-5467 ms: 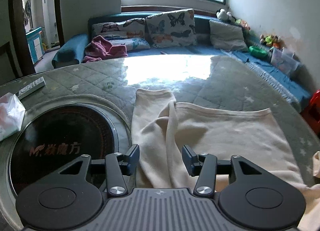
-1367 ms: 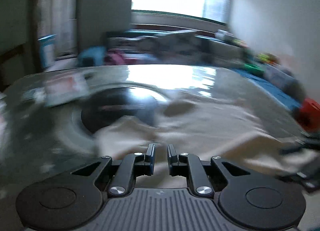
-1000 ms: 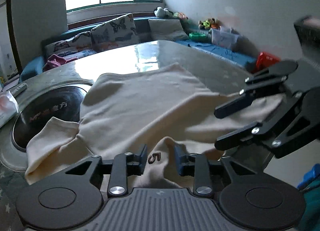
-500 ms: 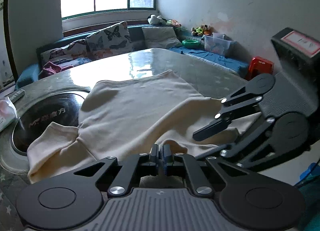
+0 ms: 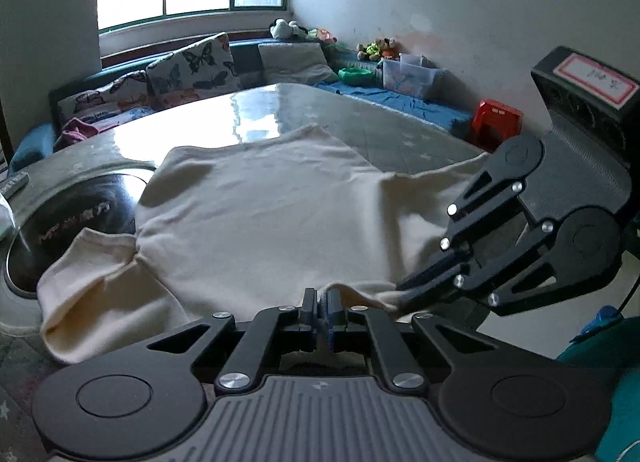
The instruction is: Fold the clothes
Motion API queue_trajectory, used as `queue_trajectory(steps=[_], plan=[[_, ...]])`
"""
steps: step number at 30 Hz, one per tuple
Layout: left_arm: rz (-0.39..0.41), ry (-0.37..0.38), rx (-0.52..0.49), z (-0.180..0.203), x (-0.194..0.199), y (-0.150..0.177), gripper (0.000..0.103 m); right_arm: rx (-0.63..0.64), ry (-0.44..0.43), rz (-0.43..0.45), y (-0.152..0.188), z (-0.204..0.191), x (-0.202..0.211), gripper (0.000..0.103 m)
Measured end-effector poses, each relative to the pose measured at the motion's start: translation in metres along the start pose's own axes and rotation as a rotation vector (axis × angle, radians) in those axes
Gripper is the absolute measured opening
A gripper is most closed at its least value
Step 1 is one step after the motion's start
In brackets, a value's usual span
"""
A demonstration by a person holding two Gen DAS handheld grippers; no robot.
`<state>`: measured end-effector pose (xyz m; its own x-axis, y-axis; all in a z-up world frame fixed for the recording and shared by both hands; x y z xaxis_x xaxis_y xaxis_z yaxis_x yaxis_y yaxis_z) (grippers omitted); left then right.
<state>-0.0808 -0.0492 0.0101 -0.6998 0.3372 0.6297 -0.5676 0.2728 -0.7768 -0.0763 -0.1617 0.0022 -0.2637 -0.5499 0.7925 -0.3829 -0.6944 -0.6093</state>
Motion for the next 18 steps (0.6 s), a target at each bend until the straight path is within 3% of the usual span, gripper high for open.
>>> queue_trajectory(steps=[8,13,18], plan=[[0.059,-0.049,0.073,-0.029,-0.003,-0.030,0.008,-0.059,-0.027,0.061,-0.011,0.018,0.026,0.012],[0.025,-0.117,0.120,-0.044,-0.034,-0.042,0.008,-0.130,0.081,0.094,-0.015,0.055,0.028,0.020],[0.041,-0.253,0.144,-0.076,-0.060,-0.064,0.010,-0.196,0.148,0.111,-0.016,0.092,0.027,0.027]])
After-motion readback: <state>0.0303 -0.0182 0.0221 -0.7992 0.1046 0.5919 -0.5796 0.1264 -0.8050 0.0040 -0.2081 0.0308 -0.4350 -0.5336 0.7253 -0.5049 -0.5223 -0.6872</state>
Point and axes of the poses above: each gripper's, at about its wrist camera, not at the fingertips, and x roughly against the way its jaws point, z to its right, y to its underside, the point moved 6 cm from there along -x, roughly the way its jaws point, and after that the axes turned 4 degrees about -y, right-handed, at the moved point
